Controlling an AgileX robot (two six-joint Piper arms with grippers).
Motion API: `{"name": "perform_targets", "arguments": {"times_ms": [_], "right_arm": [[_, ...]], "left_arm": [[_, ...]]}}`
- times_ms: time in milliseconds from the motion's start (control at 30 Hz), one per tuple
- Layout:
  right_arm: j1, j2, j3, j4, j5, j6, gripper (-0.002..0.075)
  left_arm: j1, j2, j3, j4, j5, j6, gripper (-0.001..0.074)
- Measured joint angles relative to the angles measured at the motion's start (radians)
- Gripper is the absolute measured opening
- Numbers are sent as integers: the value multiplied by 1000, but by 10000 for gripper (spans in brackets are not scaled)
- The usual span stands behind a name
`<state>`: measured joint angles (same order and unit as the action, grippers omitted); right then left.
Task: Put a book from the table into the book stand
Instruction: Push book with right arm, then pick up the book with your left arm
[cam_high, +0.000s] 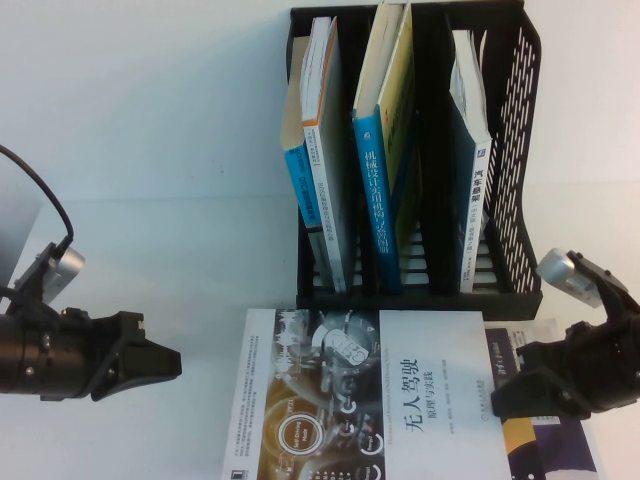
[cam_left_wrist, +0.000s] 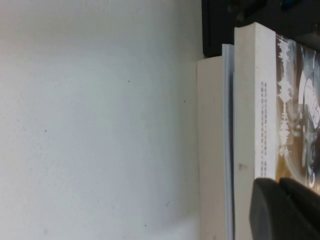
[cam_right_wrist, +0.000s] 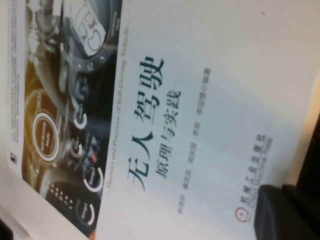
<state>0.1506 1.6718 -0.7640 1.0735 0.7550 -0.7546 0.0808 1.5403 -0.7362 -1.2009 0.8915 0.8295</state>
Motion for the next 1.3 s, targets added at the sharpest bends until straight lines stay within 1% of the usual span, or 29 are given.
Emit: {"name": "perform_targets", "arguments": {"times_ms": [133, 400, 600, 667, 733, 833, 900, 967, 1167, 1233, 1300], "right_arm": [[7, 21, -4, 34, 14, -27, -3], [78, 57, -15, 110, 9, -74, -3], [82, 61, -20, 114, 5, -74, -3], [82, 62, -23, 112, 5, -74, -3], [82, 63, -23, 108, 9, -74, -3], [82, 66, -25, 95, 14, -74, -3], [82, 66, -25, 82, 23, -74, -3], [82, 66, -25, 69, 36, -74, -3], [82, 70, -25, 51, 59, -74, -3], [82, 70, -25, 47, 75, -74, -3], [82, 70, -25, 45, 90, -74, -3]], "left_arm": [[0, 0, 0, 0, 2, 0, -4], [0, 0, 0, 0, 2, 0, -4], [0, 0, 0, 5, -3, 0, -3], [0, 0, 0, 24, -22, 0, 6], [0, 3, 0, 56, -28, 0, 32], [0, 30, -8, 105, -1, 7, 91], [4, 59, -25, 129, 31, 11, 144], [27, 82, -44, 125, 66, 23, 206], [155, 165, -84, -31, 240, 75, 407], [173, 199, -84, -63, 254, 86, 470], [170, 240, -81, -77, 259, 88, 517]]}}
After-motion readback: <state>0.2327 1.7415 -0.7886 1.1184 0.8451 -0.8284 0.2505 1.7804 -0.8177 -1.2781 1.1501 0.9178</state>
